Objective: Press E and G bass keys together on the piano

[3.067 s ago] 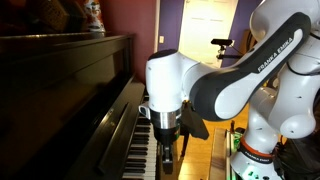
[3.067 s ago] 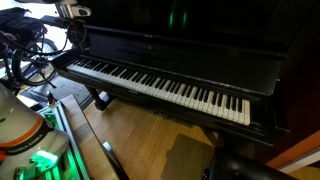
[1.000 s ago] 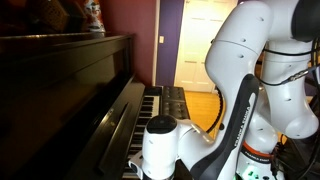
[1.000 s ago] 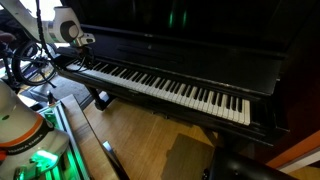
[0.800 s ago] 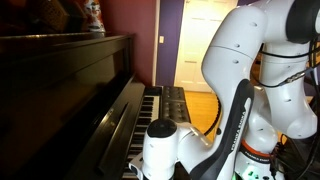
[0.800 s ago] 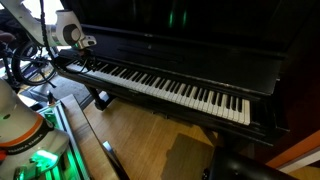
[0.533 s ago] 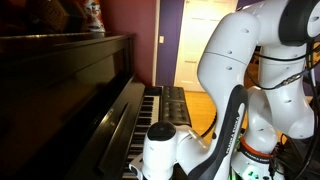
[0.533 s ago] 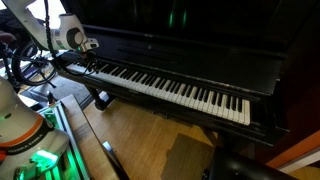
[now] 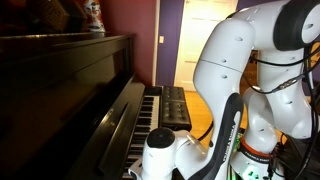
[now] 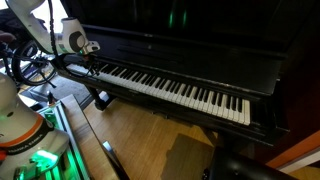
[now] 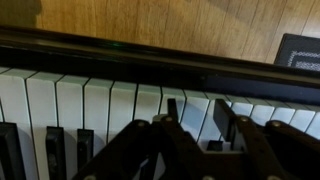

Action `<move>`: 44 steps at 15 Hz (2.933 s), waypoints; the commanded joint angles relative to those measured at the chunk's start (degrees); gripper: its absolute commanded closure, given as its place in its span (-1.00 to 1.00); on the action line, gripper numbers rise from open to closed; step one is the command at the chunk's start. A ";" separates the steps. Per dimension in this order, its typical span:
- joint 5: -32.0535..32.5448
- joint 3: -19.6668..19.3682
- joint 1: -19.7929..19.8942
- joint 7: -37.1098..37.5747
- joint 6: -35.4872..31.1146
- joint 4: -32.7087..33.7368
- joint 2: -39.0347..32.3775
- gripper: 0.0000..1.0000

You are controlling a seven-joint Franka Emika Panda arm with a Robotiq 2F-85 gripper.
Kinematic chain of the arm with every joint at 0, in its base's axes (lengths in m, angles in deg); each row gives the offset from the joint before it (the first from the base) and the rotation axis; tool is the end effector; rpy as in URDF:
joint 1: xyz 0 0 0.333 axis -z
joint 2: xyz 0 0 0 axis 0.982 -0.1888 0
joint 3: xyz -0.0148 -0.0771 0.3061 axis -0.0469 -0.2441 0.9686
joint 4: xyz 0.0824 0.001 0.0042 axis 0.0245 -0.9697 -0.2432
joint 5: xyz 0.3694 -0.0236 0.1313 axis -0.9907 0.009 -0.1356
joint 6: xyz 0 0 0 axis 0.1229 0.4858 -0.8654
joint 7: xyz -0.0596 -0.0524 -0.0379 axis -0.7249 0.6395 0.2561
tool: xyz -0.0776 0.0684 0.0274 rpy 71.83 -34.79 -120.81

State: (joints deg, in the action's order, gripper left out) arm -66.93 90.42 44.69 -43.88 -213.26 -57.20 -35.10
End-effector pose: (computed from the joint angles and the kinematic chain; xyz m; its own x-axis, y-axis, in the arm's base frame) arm 0.3152 0.3580 0.1605 0.8188 0.5700 0.0684 0.5736 -0.8171 -0.0575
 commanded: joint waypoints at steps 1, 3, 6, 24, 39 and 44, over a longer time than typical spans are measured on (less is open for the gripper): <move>0.94 -2.28 -2.89 1.35 -1.21 0.73 -1.17 -0.02; 1.05 -3.51 -4.11 2.02 -1.36 1.08 -1.38 -0.16; 1.78 -6.35 -6.61 3.55 -1.51 1.74 -1.72 -0.04; -0.94 -11.36 -12.35 6.54 -3.74 4.87 -5.32 -0.10; -6.09 -7.81 -9.01 3.94 -3.38 6.56 -8.97 -0.06; -6.17 -7.98 -9.22 4.11 -3.13 6.63 -8.87 0.20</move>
State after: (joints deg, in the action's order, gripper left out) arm -71.99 82.07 35.34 -39.19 -215.97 -51.61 -41.12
